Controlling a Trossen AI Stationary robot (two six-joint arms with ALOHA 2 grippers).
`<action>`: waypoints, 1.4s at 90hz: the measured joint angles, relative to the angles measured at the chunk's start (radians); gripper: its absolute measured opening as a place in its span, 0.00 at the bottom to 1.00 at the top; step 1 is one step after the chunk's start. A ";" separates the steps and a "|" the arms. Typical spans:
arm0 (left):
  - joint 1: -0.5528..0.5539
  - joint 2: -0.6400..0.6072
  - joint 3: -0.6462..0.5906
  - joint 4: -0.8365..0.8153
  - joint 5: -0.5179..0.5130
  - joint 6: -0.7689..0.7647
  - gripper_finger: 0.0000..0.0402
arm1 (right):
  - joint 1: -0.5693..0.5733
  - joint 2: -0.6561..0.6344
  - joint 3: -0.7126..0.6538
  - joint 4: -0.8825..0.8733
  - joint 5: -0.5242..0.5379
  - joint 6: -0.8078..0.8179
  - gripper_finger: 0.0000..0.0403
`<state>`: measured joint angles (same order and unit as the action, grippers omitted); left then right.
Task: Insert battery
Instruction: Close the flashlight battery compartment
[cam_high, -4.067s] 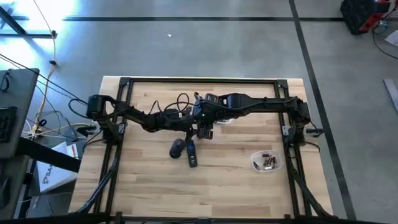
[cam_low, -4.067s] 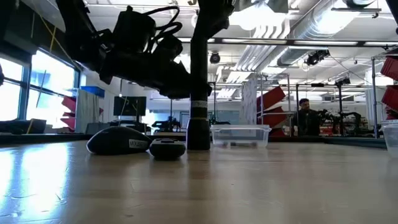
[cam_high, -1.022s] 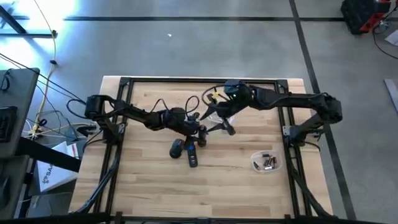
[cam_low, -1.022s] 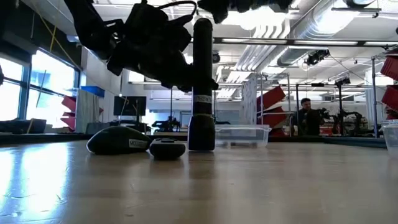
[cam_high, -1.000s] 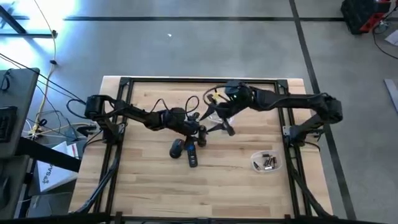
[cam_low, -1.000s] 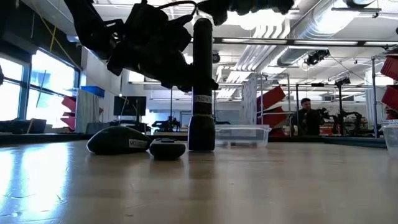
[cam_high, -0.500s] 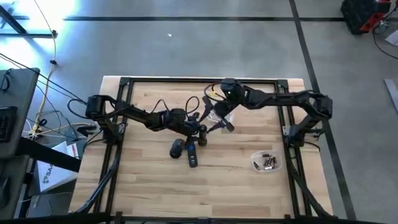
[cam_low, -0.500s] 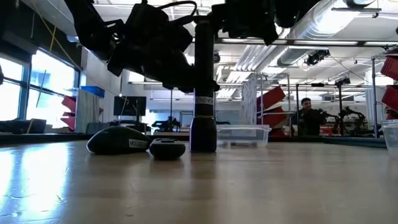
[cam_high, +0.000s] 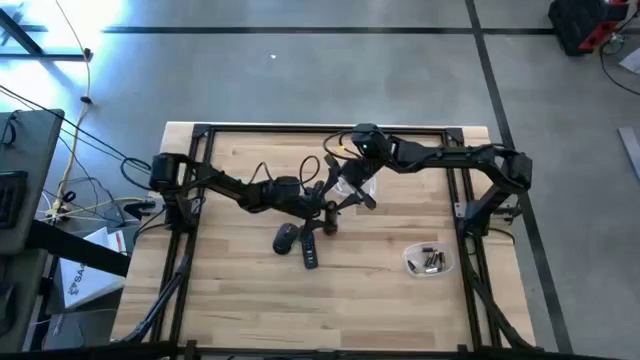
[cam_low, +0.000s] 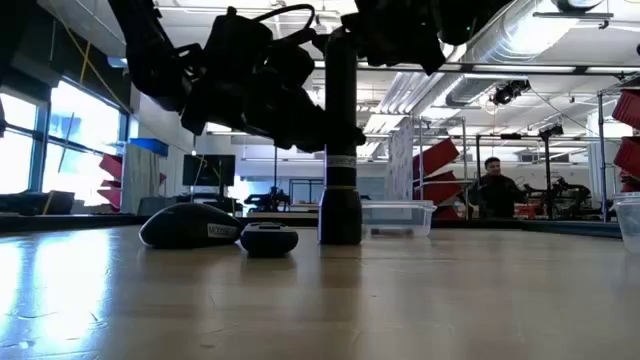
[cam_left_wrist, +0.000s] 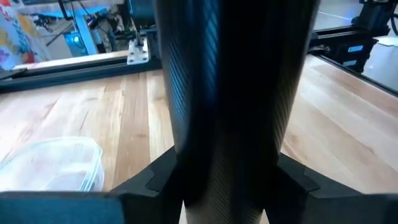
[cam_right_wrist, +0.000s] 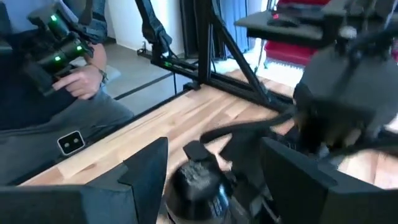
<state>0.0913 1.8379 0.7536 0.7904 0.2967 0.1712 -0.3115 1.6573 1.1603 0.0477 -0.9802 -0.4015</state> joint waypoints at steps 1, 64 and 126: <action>0.000 0.002 0.000 0.002 0.001 0.002 0.36 | -0.002 0.000 0.000 0.000 0.000 0.000 0.55; -0.004 0.028 -0.003 0.036 0.023 -0.010 0.36 | -0.024 0.027 0.000 -0.035 -0.204 -0.215 0.55; -0.013 0.029 -0.004 0.033 0.013 -0.021 0.36 | -0.057 0.119 0.000 0.071 -0.321 -0.130 0.55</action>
<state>0.0780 1.8668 0.7498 0.8230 0.3096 0.1505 -0.3681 1.7763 1.1603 0.1185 -1.3011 -0.5316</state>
